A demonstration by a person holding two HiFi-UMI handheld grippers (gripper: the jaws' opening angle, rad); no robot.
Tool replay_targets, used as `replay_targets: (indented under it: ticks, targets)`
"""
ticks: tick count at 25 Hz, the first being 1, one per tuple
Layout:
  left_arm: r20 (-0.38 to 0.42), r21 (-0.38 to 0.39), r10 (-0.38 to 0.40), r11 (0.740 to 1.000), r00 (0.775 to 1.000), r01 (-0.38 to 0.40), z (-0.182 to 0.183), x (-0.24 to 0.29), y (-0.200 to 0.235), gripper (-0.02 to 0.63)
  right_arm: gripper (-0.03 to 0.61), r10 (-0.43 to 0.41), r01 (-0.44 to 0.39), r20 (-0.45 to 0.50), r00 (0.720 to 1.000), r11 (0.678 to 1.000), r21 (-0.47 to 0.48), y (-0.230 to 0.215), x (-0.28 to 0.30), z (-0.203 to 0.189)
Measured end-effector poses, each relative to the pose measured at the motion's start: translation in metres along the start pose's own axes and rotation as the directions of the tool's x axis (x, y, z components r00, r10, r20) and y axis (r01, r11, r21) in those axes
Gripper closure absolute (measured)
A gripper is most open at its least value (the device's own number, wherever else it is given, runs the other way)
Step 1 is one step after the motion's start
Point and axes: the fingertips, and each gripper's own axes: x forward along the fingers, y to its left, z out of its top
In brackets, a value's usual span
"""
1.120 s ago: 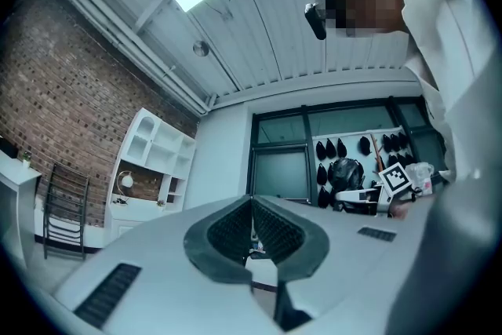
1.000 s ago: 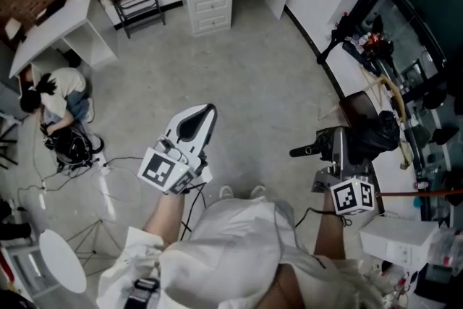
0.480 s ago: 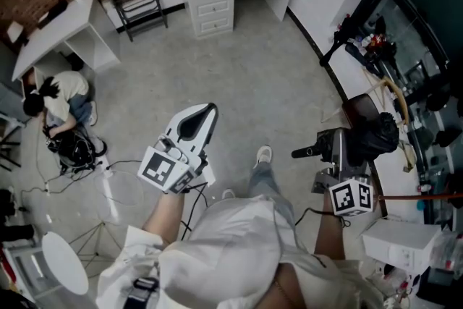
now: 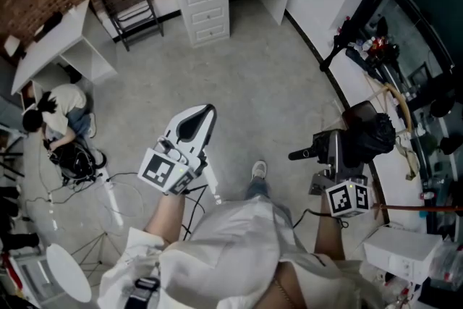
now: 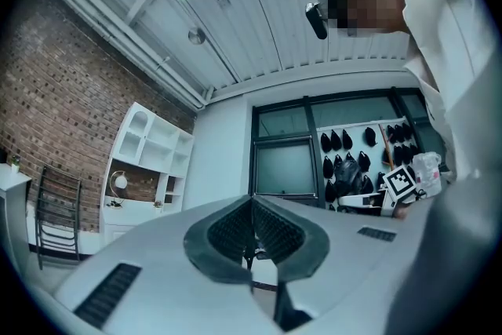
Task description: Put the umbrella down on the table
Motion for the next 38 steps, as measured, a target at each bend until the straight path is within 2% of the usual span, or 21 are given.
replay_targets:
  ticks: [6, 10, 14, 23, 30, 38]
  targets:
    - [0.021, -0.008, -0.014, 1.000, 1.000, 0.014, -0.005, 0.078, 0.018, 0.583, 0.308, 0.023, -0.023, -0.005, 1.000, 1.000, -0.001, -0.035, 0.070, 0.005]
    - [-0.007, -0.004, -0.001, 1.000, 1.000, 0.001, -0.012, 0.117, 0.031, 0.583, 0.308, 0.032, -0.032, -0.007, 0.999, 0.999, -0.006, -0.053, 0.108, 0.011]
    - [0.014, -0.011, -0.003, 1.000, 1.000, 0.004, -0.011, 0.155, 0.040, 0.583, 0.308, 0.046, -0.046, -0.023, 0.999, 0.999, 0.011, -0.072, 0.143, 0.012]
    - [0.010, 0.008, 0.040, 0.999, 0.999, -0.040, -0.016, 0.236, 0.058, 0.583, 0.308, 0.089, -0.089, -0.023, 0.996, 0.996, 0.007, -0.121, 0.217, 0.027]
    - [-0.007, 0.018, 0.082, 0.996, 0.997, -0.082, -0.025, 0.268, 0.066, 0.583, 0.308, 0.108, -0.108, -0.023, 0.994, 0.994, 0.012, -0.155, 0.253, 0.033]
    - [-0.018, 0.016, 0.104, 0.994, 0.994, -0.104, -0.028, 0.283, 0.083, 0.583, 0.308, 0.104, -0.103, -0.040, 0.994, 0.994, 0.028, -0.166, 0.277, 0.024]
